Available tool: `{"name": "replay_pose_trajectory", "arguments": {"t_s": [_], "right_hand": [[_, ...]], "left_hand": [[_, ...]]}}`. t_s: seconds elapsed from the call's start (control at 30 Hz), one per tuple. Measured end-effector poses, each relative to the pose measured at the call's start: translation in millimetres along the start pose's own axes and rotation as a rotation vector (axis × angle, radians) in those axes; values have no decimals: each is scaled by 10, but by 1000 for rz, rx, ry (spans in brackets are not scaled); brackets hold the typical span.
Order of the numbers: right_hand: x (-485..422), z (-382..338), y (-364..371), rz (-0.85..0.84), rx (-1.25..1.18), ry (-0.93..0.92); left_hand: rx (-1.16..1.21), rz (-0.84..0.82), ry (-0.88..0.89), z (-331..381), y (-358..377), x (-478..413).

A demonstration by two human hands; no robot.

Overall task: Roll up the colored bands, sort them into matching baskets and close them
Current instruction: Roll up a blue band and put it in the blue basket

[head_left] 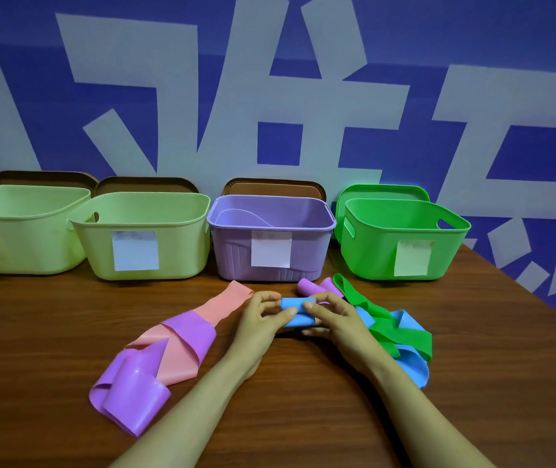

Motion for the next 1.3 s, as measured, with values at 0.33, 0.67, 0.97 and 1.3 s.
{"name": "replay_pose_trajectory", "arguments": {"t_s": [0.33,0.67,0.97,1.3], "right_hand": [[5,-7,-11,-18,-94,-8],[-28,26,-51,-33,-82,6],[-74,71,-55,61,-136,-3],[37,-491,296,139,18,-58]], "left_hand": [[58,-40,-53,-10,1,14],[142,-13,-64,-11,-12,-10],[-23,9,-54,-53,-49,-58],[-267,-30,14,574,-78,158]]}}
Point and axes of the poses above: each hand's wrist, its own x-axis away from the middle knuckle, its own y-axis out of the palm, z = x × y, the point moved 5 cm from there along -x, towards the middle knuckle, and after that the axes turned 2 degrees about -z, right-handed, at the moved point
